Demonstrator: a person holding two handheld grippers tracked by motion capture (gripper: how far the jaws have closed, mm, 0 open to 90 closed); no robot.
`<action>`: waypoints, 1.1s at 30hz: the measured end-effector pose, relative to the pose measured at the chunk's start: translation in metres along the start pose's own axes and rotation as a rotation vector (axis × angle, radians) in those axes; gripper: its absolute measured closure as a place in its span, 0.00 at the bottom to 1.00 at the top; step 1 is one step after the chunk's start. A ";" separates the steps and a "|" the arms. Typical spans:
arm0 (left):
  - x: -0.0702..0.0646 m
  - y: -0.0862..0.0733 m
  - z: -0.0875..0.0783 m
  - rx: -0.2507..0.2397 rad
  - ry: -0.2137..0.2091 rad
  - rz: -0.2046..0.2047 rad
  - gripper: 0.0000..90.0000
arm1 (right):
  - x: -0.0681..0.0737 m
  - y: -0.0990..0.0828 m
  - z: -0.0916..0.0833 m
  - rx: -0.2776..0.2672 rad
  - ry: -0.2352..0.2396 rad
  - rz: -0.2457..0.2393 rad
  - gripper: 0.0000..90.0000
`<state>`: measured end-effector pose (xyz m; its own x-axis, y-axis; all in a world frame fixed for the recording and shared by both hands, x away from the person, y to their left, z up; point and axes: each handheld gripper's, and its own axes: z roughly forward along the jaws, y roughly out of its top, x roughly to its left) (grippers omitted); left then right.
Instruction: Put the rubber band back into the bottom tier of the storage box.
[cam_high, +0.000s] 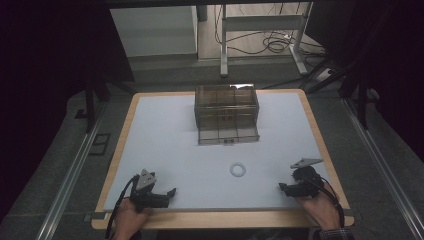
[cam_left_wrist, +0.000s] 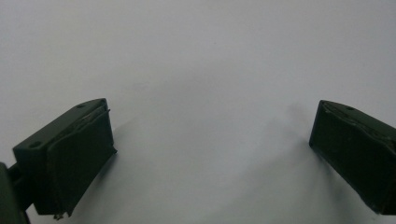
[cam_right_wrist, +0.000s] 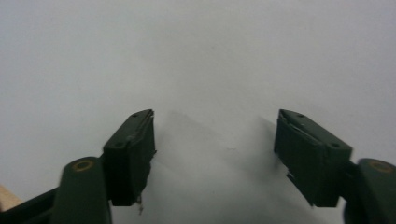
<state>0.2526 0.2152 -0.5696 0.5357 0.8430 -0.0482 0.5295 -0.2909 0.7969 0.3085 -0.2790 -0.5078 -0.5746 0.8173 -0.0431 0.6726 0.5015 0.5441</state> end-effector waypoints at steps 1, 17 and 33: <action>0.000 0.000 0.000 0.000 0.000 0.000 0.00 | 0.001 0.001 0.000 0.004 0.000 0.003 0.35; 0.000 0.000 0.000 0.000 0.000 0.000 0.00 | 0.006 0.019 0.001 0.012 0.091 0.039 0.44; 0.000 0.000 0.000 0.000 0.000 0.000 0.00 | 0.010 0.036 0.010 0.066 0.149 0.034 0.52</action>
<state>0.2526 0.2151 -0.5696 0.5355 0.8431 -0.0486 0.5296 -0.2905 0.7970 0.3312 -0.2496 -0.4968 -0.6106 0.7854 0.1014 0.7189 0.4959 0.4871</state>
